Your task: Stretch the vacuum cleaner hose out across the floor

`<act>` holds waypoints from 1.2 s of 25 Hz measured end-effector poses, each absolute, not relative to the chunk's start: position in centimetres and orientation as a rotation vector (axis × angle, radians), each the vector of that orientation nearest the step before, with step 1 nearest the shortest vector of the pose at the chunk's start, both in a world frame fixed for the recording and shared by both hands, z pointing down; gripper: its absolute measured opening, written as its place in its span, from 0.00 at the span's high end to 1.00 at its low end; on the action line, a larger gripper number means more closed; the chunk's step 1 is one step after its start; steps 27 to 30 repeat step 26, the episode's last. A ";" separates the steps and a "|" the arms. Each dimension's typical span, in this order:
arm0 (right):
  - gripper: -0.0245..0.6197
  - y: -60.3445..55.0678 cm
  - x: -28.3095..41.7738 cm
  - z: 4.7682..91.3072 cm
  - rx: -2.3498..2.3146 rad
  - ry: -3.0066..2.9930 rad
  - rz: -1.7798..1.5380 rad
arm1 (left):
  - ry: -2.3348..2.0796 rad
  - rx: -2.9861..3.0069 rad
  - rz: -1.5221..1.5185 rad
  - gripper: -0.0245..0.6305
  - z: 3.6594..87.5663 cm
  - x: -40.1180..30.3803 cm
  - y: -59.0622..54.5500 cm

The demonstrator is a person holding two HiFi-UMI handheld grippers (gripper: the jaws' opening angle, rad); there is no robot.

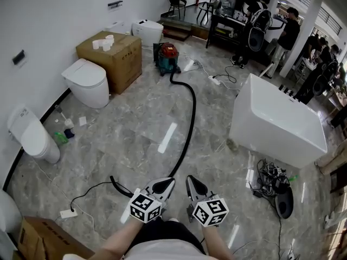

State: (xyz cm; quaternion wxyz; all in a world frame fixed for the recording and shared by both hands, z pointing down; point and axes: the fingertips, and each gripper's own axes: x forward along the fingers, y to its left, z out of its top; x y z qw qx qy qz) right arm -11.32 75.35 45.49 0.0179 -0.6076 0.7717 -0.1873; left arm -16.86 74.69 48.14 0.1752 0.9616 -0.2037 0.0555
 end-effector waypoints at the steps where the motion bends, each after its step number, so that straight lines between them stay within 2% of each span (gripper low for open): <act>1: 0.94 75.3 -11.5 45.4 -1.887 2.404 -0.574 | -0.581 2.723 0.155 0.95 48.2 -17.0 74.6; 30: 0.94 76.7 -11.9 45.4 -1.883 2.391 -0.567 | -0.560 2.721 0.180 0.95 48.6 -16.2 75.8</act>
